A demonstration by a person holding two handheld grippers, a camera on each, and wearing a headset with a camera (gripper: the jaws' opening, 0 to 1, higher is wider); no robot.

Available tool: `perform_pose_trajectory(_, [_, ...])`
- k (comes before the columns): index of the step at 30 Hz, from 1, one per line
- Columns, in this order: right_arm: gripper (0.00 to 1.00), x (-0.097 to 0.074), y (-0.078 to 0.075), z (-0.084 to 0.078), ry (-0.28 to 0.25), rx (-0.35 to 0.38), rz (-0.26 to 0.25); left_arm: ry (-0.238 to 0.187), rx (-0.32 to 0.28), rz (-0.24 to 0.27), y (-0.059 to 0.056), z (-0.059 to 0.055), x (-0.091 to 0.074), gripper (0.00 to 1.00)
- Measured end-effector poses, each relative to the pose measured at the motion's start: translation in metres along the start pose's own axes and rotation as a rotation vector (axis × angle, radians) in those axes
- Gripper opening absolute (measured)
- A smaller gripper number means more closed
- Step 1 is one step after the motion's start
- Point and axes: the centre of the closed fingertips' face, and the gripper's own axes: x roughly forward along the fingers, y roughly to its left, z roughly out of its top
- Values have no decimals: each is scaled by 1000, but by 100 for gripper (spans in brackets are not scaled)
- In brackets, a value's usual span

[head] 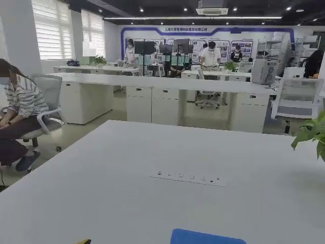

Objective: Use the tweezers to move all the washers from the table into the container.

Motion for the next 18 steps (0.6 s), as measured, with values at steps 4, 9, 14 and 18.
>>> perform_pose_trajectory(4, [73, -1, 1, 4, -23, 14, 6, 13, 9, -7, -2, -2, 1, 91])
perform_pose_trajectory(9, [73, -1, 0, 4, -22, 21, 4, 21, 9, -7, -2, -4, 1, 90])
perform_pose_trajectory(14, [73, 1, -1, 0, -4, 11, 5, 27, 9, -7, -1, -5, 1, 89])
perform_pose_trajectory(18, [73, 0, -1, 1, -7, 12, 5, 28, 10, -7, -1, -5, 1, 89])
